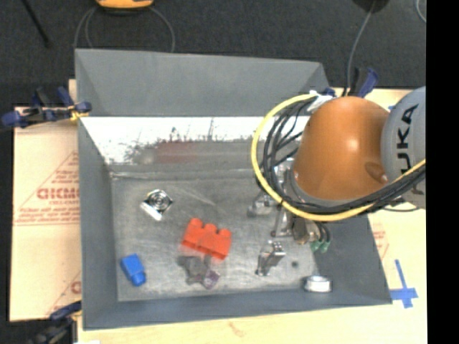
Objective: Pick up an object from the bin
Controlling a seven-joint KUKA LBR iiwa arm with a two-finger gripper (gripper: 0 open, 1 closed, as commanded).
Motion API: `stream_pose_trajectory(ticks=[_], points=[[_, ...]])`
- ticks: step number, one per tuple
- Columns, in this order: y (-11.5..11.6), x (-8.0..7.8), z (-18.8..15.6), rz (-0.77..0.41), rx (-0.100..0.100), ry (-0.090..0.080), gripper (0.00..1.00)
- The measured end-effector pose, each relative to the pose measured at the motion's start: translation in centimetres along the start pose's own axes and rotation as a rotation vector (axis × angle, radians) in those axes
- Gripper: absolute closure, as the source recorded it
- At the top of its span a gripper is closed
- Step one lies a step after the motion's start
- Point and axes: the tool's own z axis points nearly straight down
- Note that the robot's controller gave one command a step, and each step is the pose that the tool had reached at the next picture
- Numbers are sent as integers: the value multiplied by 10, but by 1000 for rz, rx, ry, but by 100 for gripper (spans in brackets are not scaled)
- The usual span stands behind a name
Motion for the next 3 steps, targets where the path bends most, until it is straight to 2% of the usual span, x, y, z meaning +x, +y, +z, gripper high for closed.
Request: stream_pose_trajectory(ticks=[1, 2, 3], points=[[43, -47, 88, -14, 0, 5, 0], [50, -61, 153, -48, 3, 6, 0], [50, -62, 149, -46, 2, 0, 100]])
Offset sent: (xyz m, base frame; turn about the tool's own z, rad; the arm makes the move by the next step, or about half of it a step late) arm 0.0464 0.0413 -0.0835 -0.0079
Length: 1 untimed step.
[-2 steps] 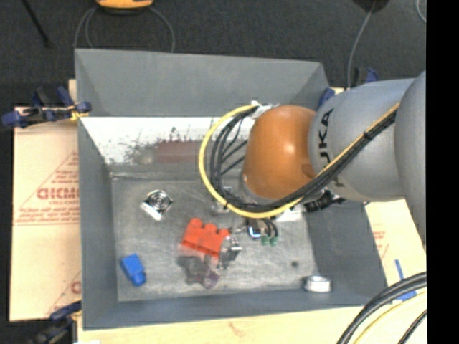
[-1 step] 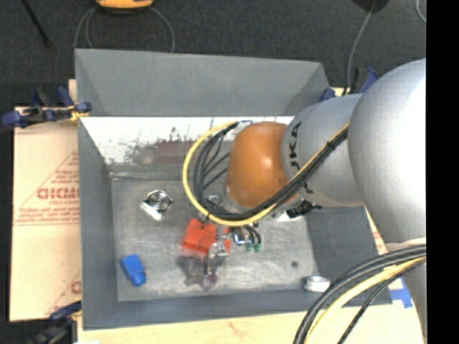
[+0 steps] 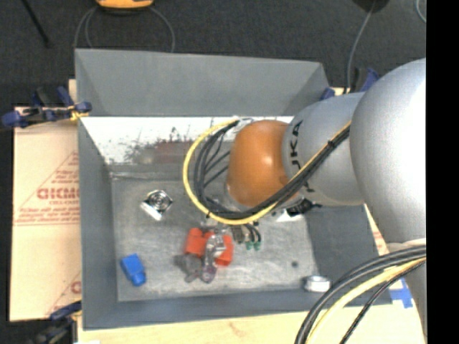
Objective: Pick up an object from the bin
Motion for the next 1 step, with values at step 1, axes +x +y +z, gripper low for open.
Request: stream_pose_trajectory(ticks=[1], points=[[-3, -22, -118, -57, 1, -10, 100]])
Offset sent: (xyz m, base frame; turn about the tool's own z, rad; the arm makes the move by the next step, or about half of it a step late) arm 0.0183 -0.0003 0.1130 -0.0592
